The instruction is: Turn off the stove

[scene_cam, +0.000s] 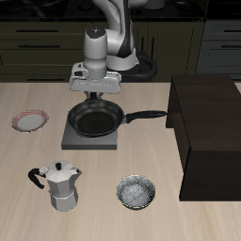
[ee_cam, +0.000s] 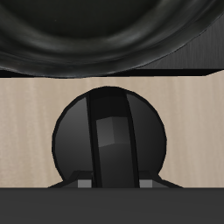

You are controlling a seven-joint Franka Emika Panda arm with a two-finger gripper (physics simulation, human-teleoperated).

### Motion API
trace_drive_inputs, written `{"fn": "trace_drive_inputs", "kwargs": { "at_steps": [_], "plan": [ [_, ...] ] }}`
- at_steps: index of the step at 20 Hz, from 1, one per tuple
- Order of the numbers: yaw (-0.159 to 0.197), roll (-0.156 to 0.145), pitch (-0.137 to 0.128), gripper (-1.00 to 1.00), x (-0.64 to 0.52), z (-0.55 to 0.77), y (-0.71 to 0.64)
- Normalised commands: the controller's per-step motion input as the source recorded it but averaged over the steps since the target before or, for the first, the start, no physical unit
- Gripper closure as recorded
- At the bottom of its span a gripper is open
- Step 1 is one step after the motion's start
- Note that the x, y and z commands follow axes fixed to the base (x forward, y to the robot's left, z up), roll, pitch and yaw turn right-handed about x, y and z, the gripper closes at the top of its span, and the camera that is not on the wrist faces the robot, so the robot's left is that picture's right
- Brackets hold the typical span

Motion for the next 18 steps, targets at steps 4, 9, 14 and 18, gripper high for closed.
{"fn": "trace_drive_inputs", "kwargs": {
  "at_steps": [4, 9, 14, 18],
  "plan": [
    [-0.067, -0.002, -0.001, 1.0, 0.12, 0.07, 0.08],
    [-0.029, 0.009, -0.006, 1.0, 0.03, 0.07, 0.1],
    [-0.044, -0.003, -0.015, 1.0, 0.01, 0.14, 0.05],
    [-0.046, 0.003, -0.005, 1.0, 0.01, 0.1, 0.04]
  ]
}}
